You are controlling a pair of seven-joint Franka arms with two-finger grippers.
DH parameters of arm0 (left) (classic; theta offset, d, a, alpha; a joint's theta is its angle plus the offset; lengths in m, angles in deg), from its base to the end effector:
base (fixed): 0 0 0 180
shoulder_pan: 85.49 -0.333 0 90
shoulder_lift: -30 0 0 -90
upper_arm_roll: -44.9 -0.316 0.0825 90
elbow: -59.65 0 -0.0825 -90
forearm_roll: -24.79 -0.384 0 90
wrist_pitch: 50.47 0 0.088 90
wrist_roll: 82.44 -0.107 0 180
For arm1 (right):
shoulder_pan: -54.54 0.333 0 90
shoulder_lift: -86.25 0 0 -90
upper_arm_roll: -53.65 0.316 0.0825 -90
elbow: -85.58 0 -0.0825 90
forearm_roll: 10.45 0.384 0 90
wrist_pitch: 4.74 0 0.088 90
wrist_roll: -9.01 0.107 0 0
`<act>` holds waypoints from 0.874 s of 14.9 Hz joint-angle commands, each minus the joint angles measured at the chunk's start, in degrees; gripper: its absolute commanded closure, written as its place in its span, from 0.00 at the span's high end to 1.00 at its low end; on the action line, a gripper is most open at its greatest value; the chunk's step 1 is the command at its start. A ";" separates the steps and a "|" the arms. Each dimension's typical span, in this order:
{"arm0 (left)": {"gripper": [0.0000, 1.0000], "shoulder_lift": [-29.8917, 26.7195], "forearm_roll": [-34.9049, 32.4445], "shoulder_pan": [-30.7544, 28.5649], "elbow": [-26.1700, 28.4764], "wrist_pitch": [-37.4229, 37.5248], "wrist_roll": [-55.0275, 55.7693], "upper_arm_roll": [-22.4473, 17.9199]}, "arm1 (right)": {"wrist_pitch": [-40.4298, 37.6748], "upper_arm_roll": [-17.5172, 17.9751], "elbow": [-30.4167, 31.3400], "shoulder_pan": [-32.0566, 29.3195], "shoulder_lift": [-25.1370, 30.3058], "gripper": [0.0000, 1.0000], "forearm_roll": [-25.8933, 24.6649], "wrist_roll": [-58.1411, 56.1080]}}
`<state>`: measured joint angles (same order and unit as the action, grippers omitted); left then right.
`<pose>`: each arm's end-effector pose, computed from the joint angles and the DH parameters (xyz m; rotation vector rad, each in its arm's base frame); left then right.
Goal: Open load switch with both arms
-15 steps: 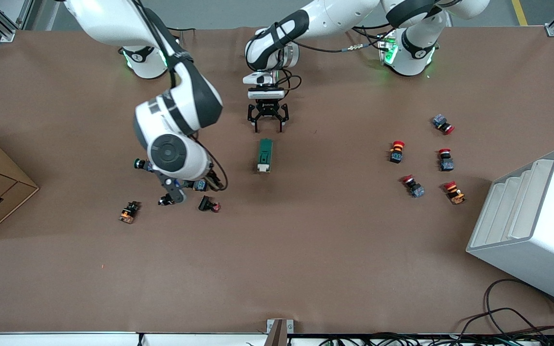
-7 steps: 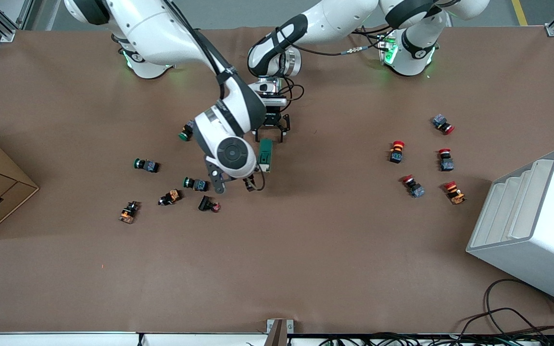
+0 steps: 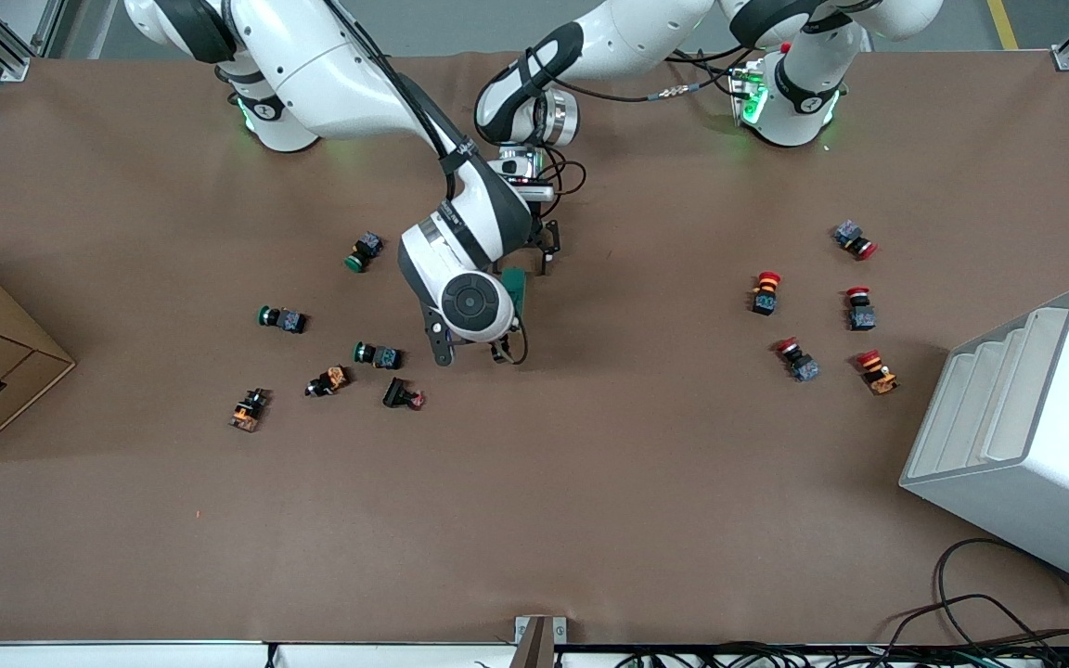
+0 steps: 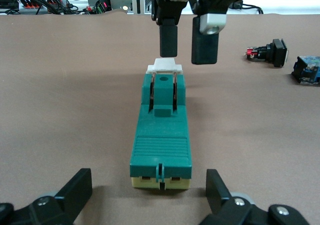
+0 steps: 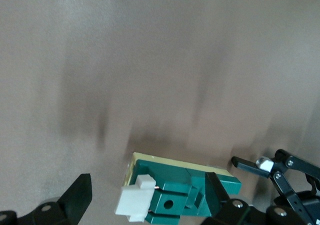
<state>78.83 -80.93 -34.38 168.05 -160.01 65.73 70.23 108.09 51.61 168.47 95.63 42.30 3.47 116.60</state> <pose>0.2045 -0.5578 0.0755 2.6583 -0.0530 1.5890 0.5282 0.4536 0.2153 2.3308 -1.7928 -0.3662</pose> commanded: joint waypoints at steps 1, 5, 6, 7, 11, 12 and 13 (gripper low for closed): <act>0.99 2.49 -1.08 0.30 -2.14 -0.94 1.42 -0.27 | -0.69 -0.24 -0.89 1.18 -0.34 1.00 1.37 2.54; 0.99 2.49 -1.08 0.21 -2.14 -0.94 1.42 -0.27 | -3.32 0.02 -0.97 1.62 -0.34 1.00 1.37 2.63; 0.99 2.49 -1.08 0.21 -2.14 -0.94 1.42 -0.27 | -3.85 0.02 -0.89 1.89 -0.34 1.00 1.28 2.63; 0.99 2.49 -1.08 0.21 -2.14 -0.94 1.42 -0.27 | -3.85 0.02 -0.89 1.89 -0.34 1.00 1.19 2.63; 0.99 2.49 -0.90 0.21 -2.14 -0.94 1.51 -0.27 | -5.25 0.02 -0.89 1.98 -0.34 1.00 1.11 2.54; 0.99 2.49 -0.90 0.21 -2.14 -0.94 1.51 -0.27 | -6.22 0.02 -0.97 2.15 -0.34 1.00 1.11 2.46; 1.00 2.49 -0.81 0.21 -2.14 -0.94 1.51 -0.27 | -7.71 0.02 -1.06 2.33 -0.26 1.00 1.11 2.46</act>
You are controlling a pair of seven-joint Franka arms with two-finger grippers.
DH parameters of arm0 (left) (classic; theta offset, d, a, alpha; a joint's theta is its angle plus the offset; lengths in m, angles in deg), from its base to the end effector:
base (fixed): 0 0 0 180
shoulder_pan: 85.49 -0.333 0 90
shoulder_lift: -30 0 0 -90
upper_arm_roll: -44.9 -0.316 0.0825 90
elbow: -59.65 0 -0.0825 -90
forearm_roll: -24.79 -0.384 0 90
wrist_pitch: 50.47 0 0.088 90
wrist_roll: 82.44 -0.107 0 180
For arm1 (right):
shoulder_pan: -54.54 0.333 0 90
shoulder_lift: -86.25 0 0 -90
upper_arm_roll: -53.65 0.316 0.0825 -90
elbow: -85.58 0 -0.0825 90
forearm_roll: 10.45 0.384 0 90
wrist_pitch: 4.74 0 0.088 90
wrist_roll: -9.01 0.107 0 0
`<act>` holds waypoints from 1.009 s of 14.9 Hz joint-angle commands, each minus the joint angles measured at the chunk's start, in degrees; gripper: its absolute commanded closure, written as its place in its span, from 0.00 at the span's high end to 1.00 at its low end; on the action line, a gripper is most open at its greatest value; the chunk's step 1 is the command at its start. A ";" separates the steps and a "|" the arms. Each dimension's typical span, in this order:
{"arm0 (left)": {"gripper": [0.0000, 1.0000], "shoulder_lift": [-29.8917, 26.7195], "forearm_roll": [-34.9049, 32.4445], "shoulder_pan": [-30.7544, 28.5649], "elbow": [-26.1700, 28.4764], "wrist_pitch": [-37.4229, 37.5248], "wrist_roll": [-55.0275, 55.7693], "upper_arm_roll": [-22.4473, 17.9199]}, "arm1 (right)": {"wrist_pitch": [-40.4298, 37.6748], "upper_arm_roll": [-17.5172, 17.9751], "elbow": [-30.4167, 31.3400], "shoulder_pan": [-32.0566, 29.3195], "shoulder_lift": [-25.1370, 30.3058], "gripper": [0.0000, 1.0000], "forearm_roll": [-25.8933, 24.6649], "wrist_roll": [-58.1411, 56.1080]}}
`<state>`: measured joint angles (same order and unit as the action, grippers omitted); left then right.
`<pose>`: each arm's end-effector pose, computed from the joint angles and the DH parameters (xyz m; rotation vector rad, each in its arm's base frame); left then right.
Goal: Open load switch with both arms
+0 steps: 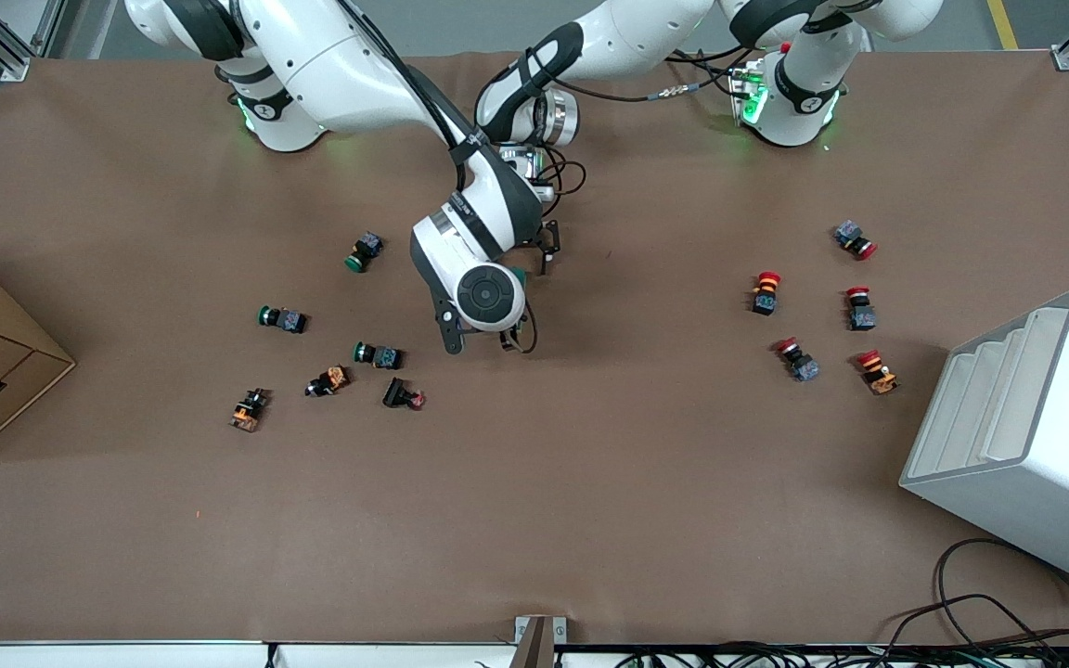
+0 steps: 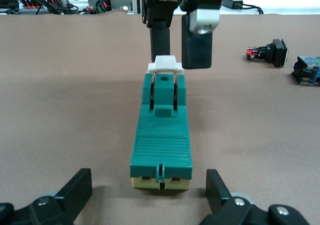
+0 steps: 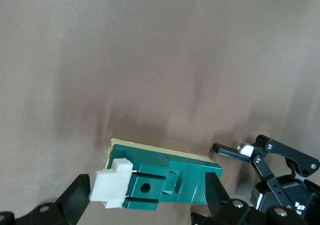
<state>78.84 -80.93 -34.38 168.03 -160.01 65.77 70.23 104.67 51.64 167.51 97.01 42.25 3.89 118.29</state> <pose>0.2046 -0.5579 0.0755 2.6579 -0.0518 1.5888 0.5134 0.4665 0.2185 2.2913 -1.7646 -0.3864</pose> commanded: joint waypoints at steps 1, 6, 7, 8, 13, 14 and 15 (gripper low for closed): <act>1.00 2.40 -0.72 0.30 -2.13 -0.95 1.47 -0.19 | -4.99 0.08 -0.19 1.12 -0.21 1.00 0.69 0.76; 1.00 2.31 -0.64 0.91 -2.13 -0.95 2.35 -0.19 | -9.21 0.08 -2.12 1.38 -0.03 1.00 0.78 0.50; 1.00 2.13 -0.64 0.91 -2.04 -0.95 2.18 -0.19 | -10.52 0.25 -2.82 1.56 -0.03 1.00 0.78 0.50; 1.00 2.31 -0.64 0.91 -2.13 -0.95 2.09 -0.19 | -11.32 0.95 -3.09 1.65 -0.03 1.00 0.78 0.67; 1.00 2.22 -0.64 1.00 -2.13 -0.95 1.56 -0.19 | -14.92 1.31 -4.41 2.17 0.14 1.00 0.78 0.85; 1.00 2.22 -0.64 1.00 -2.13 -0.95 1.56 -0.19 | -15.72 1.31 -4.50 2.26 0.14 1.00 0.78 0.85; 1.00 2.22 -0.64 1.00 -2.21 -0.95 1.56 -0.19 | -16.16 1.31 -4.50 2.52 0.14 1.00 0.69 0.85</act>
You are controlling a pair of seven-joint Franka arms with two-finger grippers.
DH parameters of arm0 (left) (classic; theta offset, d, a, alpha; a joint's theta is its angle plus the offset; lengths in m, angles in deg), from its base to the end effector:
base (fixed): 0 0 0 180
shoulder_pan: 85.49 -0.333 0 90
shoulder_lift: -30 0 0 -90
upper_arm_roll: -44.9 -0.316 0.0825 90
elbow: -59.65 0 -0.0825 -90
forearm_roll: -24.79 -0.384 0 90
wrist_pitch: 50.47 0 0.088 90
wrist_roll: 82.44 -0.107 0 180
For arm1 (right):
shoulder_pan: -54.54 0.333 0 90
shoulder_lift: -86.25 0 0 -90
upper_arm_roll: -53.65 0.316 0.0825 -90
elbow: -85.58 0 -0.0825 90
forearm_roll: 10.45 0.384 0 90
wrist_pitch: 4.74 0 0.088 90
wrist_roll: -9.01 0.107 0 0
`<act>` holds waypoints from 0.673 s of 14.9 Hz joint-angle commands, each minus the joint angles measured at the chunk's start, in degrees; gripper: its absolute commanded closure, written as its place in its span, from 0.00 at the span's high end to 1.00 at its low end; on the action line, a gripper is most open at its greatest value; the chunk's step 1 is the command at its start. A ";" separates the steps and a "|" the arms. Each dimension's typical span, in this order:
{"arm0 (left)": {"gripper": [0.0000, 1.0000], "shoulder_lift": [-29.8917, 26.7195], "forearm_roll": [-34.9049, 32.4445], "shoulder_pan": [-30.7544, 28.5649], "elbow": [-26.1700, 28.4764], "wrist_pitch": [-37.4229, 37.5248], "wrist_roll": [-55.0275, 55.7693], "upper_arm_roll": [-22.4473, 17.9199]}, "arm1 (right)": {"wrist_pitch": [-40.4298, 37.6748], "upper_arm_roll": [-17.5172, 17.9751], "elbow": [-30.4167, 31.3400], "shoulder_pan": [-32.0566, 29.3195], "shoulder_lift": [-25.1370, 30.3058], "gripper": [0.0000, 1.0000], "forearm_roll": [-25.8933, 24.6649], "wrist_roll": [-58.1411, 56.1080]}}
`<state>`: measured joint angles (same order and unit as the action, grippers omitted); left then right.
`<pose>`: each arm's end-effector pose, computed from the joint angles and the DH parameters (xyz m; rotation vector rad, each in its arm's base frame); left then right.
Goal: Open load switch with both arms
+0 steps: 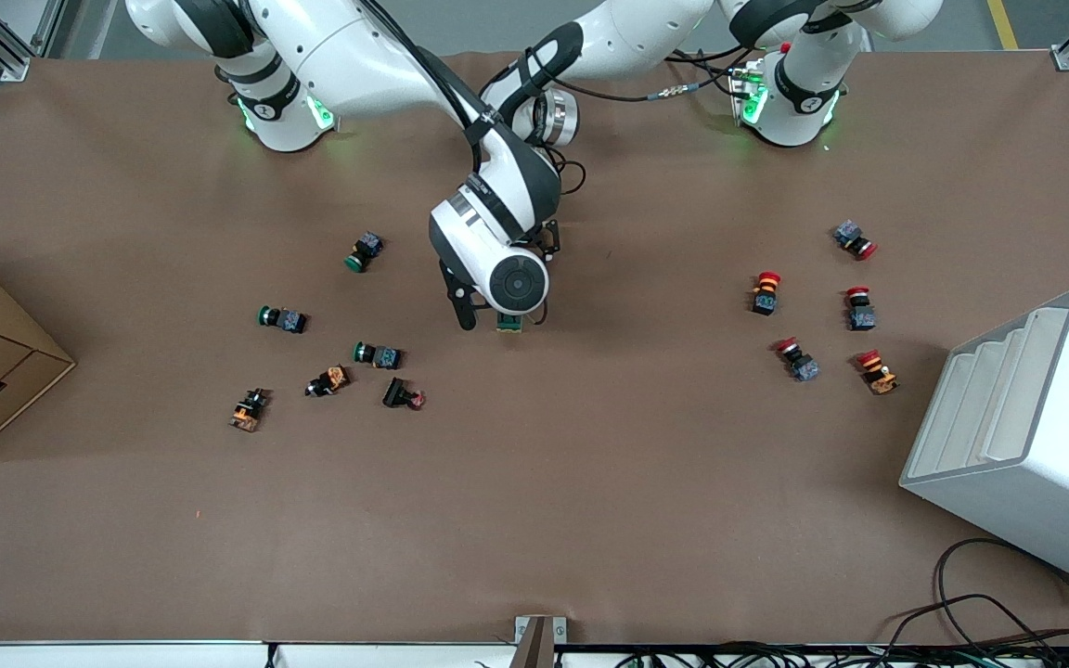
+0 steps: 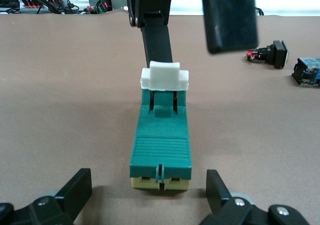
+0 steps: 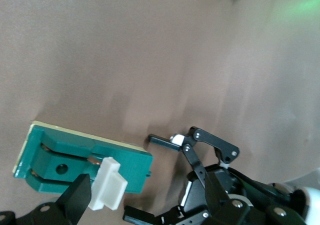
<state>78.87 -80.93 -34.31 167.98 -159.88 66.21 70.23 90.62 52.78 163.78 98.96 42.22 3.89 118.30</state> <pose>0.2043 -0.5582 0.0755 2.6535 -0.0415 1.5892 0.4744 0.4871 0.2350 2.2104 -1.5595 -0.4578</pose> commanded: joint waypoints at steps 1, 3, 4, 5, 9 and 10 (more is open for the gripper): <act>1.00 2.11 -0.64 0.85 -2.25 -1.07 1.12 -0.19 | -2.28 0.17 -0.77 0.93 0.17 1.00 0.51 0.84; 1.00 2.11 -0.64 0.85 -2.61 -1.07 1.12 -0.19 | -2.20 0.17 -0.59 1.11 0.08 1.00 0.25 0.93; 1.00 2.11 -0.64 0.85 -2.69 -1.07 1.12 -0.19 | -2.20 0.08 -0.50 1.54 0.08 1.00 0.16 0.84; 1.00 2.11 -0.64 0.85 -2.69 -1.07 1.04 -0.19 | -2.11 0.08 -0.33 1.89 -0.01 1.00 0.07 0.84; 1.00 2.20 -0.64 0.77 -3.05 -1.07 1.04 -0.28 | -1.76 0.08 0.11 2.25 -0.27 1.00 -0.98 0.66; 1.00 2.20 -0.64 0.77 -3.05 -1.07 1.04 -0.28 | -1.67 0.08 0.29 2.42 -0.36 1.00 -1.16 0.66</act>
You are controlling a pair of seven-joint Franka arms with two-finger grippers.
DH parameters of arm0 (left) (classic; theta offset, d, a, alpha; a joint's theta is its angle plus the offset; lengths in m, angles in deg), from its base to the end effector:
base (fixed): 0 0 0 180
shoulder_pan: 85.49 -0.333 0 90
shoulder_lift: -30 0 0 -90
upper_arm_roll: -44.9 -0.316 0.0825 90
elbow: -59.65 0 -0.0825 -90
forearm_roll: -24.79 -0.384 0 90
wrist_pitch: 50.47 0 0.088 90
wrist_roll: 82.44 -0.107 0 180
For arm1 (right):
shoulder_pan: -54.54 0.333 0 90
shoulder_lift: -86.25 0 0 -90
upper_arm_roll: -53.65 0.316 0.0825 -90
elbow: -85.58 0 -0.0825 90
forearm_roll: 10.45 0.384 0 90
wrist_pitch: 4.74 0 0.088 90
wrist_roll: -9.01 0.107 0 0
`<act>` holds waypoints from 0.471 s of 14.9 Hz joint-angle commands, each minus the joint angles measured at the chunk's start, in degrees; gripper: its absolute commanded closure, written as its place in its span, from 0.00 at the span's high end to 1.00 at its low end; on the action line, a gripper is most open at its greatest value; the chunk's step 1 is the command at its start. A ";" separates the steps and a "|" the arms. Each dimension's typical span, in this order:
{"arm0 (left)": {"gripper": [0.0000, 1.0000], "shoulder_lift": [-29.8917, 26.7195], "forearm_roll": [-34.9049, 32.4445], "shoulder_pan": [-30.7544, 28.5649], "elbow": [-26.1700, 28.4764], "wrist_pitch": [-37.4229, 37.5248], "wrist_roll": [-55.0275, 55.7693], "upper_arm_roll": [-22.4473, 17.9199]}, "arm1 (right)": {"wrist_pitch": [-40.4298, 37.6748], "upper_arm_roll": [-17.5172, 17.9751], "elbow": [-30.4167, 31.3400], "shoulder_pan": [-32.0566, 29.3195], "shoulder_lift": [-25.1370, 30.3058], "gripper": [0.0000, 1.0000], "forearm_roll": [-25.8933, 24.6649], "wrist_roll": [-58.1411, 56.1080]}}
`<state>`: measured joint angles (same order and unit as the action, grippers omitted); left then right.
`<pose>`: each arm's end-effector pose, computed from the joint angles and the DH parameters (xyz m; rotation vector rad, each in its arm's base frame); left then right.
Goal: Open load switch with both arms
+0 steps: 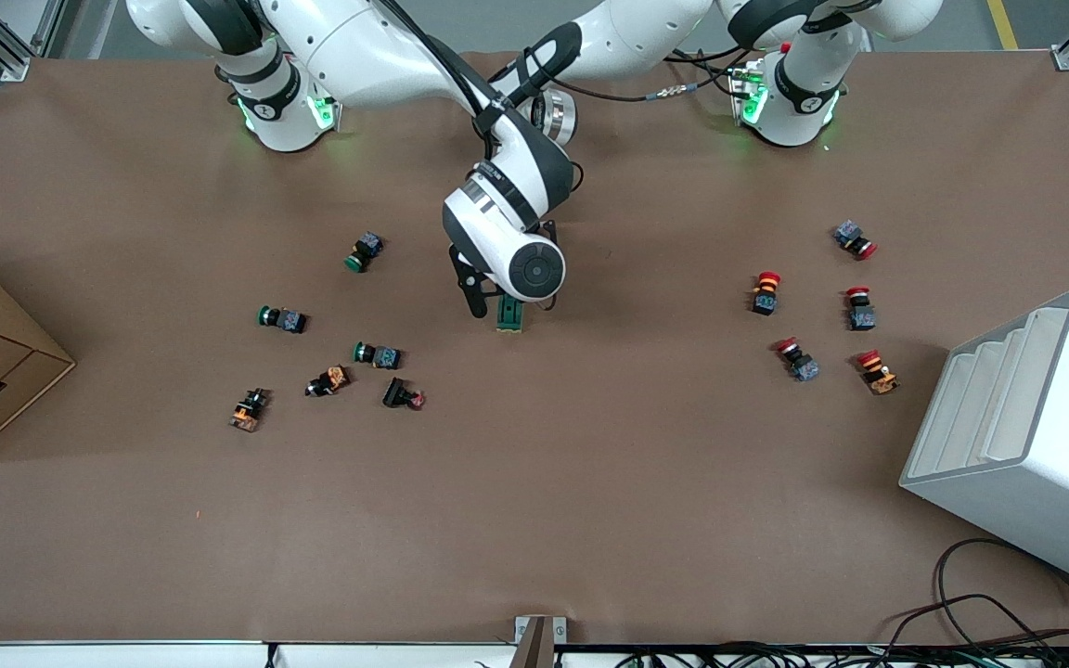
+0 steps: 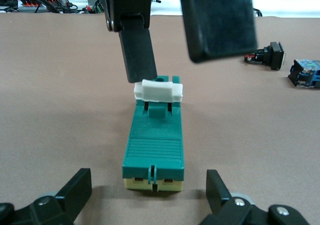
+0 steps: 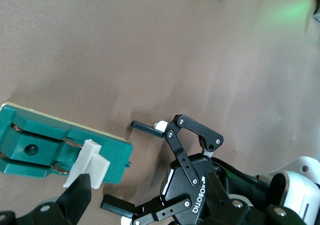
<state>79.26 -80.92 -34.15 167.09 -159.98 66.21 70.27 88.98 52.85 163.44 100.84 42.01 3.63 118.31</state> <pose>0.2048 -0.5630 0.0763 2.6479 -0.0328 1.5847 0.4556 0.5012 0.2341 2.2147 -1.4994 -0.4493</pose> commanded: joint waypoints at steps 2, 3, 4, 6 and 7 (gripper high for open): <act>1.00 1.89 -0.64 0.60 -2.06 -0.97 1.03 -0.31 | -0.03 0.01 0.63 0.63 -0.68 1.00 -1.68 0.65; 1.00 1.89 -0.64 0.60 -2.06 -0.97 1.03 -0.31 | -0.03 0.01 0.63 0.81 -0.85 1.00 -1.95 0.65; 1.00 1.89 -0.64 0.60 -2.06 -0.97 1.03 -0.31 | -0.03 0.01 0.63 0.81 -1.03 1.00 -2.04 0.56; 1.00 1.89 -0.64 0.60 -2.15 -0.97 1.03 -0.31 | 0.15 0.01 0.63 0.98 -1.47 1.00 -2.65 0.65; 1.00 1.80 -0.64 0.60 -2.15 -0.97 1.03 -0.31 | 0.41 0.01 0.63 1.33 -1.73 1.00 -2.74 0.65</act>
<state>79.29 -80.92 -34.14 167.04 -159.98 66.21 70.27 88.94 52.92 163.55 101.55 40.81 2.69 118.31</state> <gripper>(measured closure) 0.000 0.000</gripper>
